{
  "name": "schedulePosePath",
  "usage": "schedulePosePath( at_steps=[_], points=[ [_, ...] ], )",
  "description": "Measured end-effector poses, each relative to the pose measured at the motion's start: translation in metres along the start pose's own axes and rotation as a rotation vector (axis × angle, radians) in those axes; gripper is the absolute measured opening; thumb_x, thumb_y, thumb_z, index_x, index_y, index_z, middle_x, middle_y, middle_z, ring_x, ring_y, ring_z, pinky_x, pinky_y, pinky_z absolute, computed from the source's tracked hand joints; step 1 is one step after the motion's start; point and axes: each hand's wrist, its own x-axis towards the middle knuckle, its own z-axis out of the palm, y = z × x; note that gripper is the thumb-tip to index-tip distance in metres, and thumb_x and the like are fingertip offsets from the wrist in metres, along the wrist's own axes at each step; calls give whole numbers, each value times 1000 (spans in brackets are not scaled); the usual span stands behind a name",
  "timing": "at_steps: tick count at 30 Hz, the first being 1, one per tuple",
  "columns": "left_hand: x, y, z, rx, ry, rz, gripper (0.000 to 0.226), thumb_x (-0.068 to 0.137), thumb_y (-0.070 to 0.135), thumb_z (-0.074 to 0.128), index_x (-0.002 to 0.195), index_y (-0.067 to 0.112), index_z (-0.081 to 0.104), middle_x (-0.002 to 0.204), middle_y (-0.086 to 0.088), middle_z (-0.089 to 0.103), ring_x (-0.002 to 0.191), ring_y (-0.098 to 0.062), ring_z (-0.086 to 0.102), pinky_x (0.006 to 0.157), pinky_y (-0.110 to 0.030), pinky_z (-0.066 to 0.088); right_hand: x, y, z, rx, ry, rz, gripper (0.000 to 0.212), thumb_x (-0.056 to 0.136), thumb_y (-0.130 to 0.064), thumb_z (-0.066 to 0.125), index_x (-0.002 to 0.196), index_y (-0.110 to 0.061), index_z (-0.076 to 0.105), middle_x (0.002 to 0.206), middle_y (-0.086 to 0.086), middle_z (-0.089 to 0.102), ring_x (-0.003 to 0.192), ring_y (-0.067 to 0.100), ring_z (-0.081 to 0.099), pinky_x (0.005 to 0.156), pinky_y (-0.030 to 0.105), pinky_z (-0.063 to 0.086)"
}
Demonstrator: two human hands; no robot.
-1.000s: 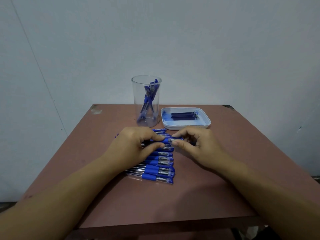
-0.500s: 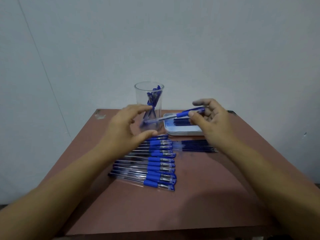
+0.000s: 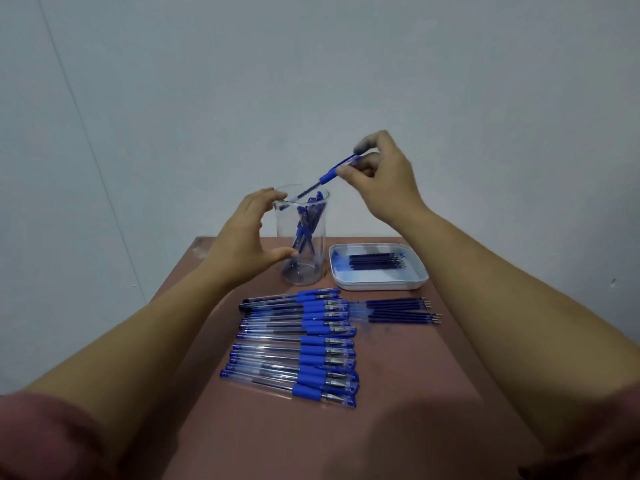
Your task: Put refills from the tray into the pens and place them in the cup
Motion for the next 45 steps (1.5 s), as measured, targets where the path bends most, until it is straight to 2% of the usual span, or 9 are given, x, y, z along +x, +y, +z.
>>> schedulePosePath(
  at_steps=[5,10,15,20,23,27,32,37,45],
  points=[
    [1,-6,6,-66,18,-1,93,64,24,91,140,30,38,148,2,39,122,-3,46,96,-24,47,2,-1,27,-220,-183,-88,8,89,-22,68,94,-17,65,84,-7,64,75,3,58,70,14,44],
    [1,-7,9,-79,16,-14,94,64,24,91,141,30,37,147,3,39,122,-3,47,94,-20,47,-9,11,32,-378,-324,-125,30,97,-40,53,104,-19,73,104,-1,50,107,15,42,88,24,32],
    [-4,4,3,-7,13,-50,95,69,26,88,147,27,32,151,-1,37,128,-10,46,102,-35,48,-18,13,25,-380,-306,-139,35,96,-42,54,124,-24,64,111,-3,45,115,17,38,95,27,34],
    [-35,37,-8,159,-47,-118,88,80,47,74,151,23,27,153,-2,36,137,-18,38,108,-32,33,-47,12,2,-344,-306,-136,26,94,-37,60,118,-27,63,111,-5,51,106,12,46,89,21,37],
    [-68,53,-12,157,-311,-126,79,82,66,57,148,30,31,150,7,38,133,-10,39,107,-27,33,-77,17,-15,-375,-412,-102,17,91,-32,64,107,-27,66,103,-10,56,94,7,50,80,13,37],
    [-98,60,-7,175,-526,-93,90,76,84,29,150,32,29,152,12,32,137,-7,34,116,-36,28,-110,30,-22,-421,-550,-17,14,89,-36,66,102,-32,66,100,-16,58,94,1,54,84,25,47],
    [-111,55,1,202,-550,-101,99,73,91,12,151,32,30,157,12,26,142,-4,24,119,-29,9,-133,33,-22,-402,-612,7,15,83,-37,72,96,-33,68,93,-14,60,87,2,55,78,25,48],
    [-113,54,2,209,-536,-99,102,71,93,9,150,32,32,157,12,26,142,-3,23,120,-31,10,-141,29,-24,-410,-688,18,6,83,-33,74,86,-30,69,88,-17,63,86,0,55,71,14,42],
    [-113,56,1,212,-540,-103,104,69,93,7,150,32,33,157,11,26,142,-4,24,118,-29,9,-143,27,-22,-404,-706,111,11,84,-27,74,92,-26,67,80,-13,62,73,-8,54,65,7,41]
  ],
)
